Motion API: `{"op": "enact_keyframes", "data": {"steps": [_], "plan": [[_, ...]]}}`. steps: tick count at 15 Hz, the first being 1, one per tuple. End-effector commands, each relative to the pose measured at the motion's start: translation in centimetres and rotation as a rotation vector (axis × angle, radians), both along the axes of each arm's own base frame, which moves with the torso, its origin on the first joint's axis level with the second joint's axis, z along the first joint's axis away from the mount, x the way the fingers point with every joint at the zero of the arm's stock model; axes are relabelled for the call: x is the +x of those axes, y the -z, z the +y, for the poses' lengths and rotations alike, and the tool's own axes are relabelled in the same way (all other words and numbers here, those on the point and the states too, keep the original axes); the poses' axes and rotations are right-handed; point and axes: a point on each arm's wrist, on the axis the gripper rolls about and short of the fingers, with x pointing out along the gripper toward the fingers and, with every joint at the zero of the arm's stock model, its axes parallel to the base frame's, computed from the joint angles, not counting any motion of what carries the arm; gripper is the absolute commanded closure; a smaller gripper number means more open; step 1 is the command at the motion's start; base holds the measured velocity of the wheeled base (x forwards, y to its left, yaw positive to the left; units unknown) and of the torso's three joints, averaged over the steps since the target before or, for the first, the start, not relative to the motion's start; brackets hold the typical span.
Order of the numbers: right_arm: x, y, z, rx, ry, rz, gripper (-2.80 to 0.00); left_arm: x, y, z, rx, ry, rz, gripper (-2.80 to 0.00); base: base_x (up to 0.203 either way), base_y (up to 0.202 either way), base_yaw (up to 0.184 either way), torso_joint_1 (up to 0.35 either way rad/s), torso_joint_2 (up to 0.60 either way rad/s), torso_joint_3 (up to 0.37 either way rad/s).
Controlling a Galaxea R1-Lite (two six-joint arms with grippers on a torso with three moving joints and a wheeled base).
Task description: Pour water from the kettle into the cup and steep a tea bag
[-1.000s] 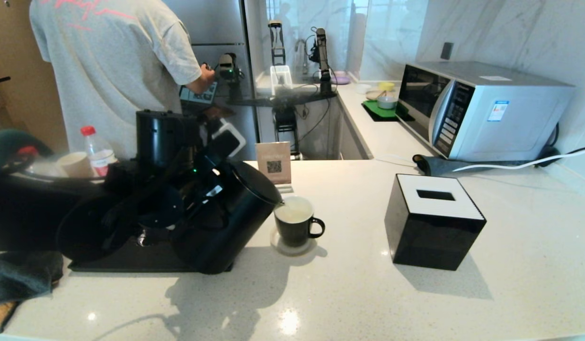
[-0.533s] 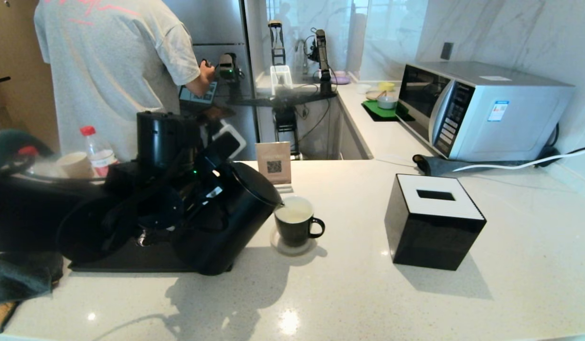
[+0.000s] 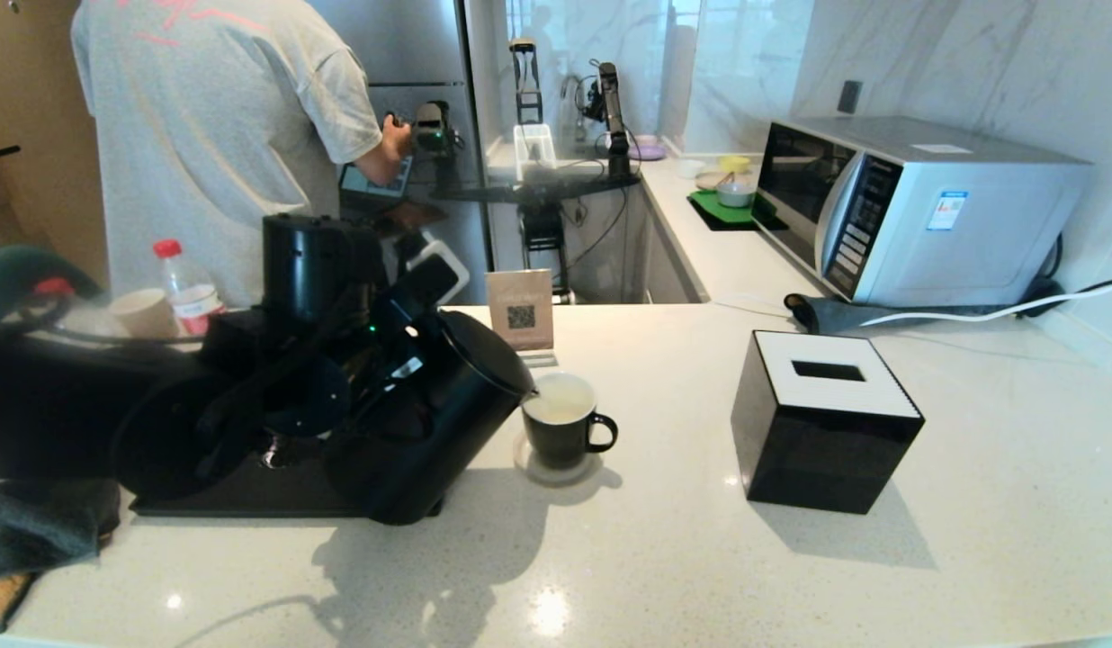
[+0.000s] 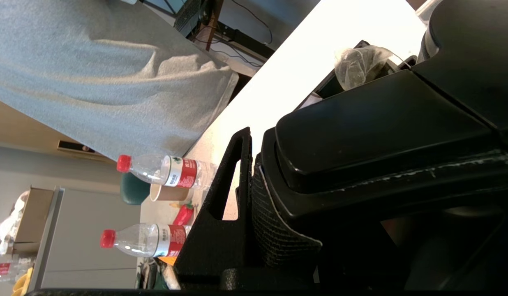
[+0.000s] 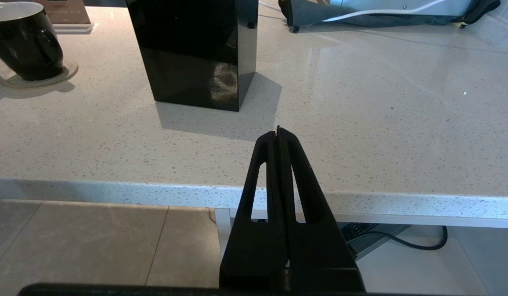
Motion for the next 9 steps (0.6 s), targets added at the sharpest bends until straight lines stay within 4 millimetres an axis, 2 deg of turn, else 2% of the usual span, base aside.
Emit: {"op": "enact_keyframes", "data": {"steps": [1,9], "plan": [[0.01,0.00,0.00,-0.001,-0.001,0.001,0.00,0.02,-0.03,-0.05,0.003,-0.001,-0.003,0.00,0.000,0.000,0.000,0.000,0.00,0.000],[0.01,0.00,0.00,-0.001,-0.001,0.001,0.00,-0.02,0.00,-0.53,0.005,0.013,-0.003,0.00,0.000,0.000,0.000,0.000,0.00,0.000]]}}
